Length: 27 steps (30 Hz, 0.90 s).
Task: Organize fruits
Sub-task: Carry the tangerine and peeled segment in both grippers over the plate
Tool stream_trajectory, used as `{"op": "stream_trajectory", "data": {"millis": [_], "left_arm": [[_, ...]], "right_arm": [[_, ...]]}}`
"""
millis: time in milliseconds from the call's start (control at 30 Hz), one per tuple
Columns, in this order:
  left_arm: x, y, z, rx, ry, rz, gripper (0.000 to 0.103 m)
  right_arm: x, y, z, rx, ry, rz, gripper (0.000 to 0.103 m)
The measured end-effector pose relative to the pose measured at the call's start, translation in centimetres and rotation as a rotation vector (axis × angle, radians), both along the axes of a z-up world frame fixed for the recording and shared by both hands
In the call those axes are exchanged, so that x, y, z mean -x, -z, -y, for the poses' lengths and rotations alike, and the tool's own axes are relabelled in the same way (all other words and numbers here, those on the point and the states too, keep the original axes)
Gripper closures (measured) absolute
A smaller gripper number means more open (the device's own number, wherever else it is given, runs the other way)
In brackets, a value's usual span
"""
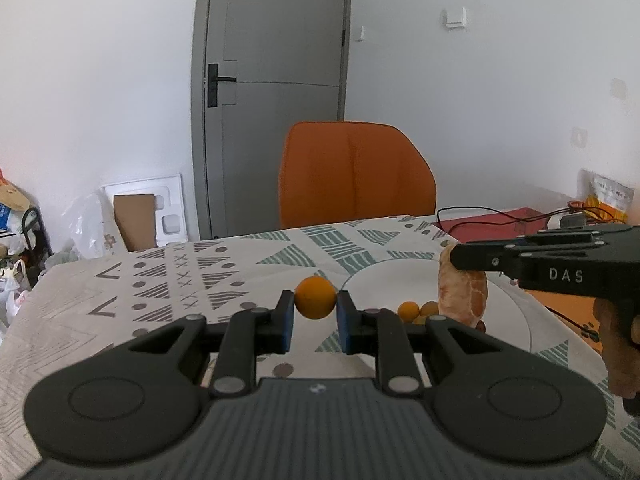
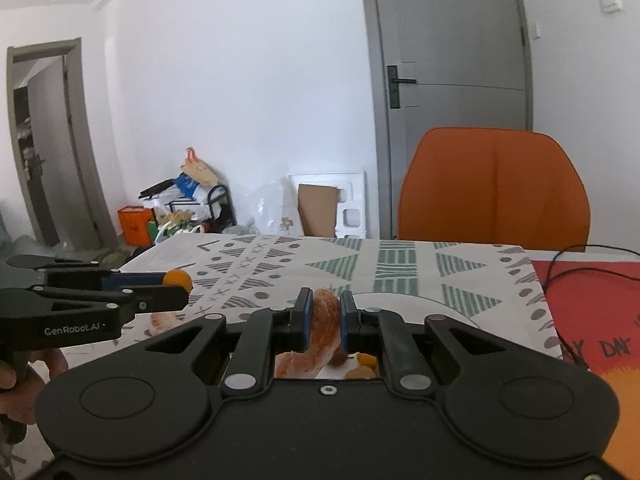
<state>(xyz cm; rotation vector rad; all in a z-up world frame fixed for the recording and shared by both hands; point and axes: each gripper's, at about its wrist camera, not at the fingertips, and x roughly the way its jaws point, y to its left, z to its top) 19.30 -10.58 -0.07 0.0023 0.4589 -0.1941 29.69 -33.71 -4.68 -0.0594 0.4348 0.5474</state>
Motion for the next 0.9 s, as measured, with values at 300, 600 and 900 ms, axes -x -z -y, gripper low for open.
{"op": "stream_trajectory", "data": {"millis": [300, 600, 900], "left_arm": [[-2.3, 1.3, 2.5, -0.031, 0.048, -0.021, 0.082], [-4.2, 3.0, 4.3, -0.044, 0.083, -0.061, 0.082], [-5.1, 2.6, 5.3, -0.037, 0.088, -0.065, 0.078]], "right_arm": [[-0.9, 1.7, 1.3, 0.000, 0.042, -0.034, 0.091], [-1.8, 2.6, 2.4, 0.018, 0.104, -0.050, 0.091], [-2.8, 2.9, 3.9, -0.051, 0.147, -0.101, 0.085]]}}
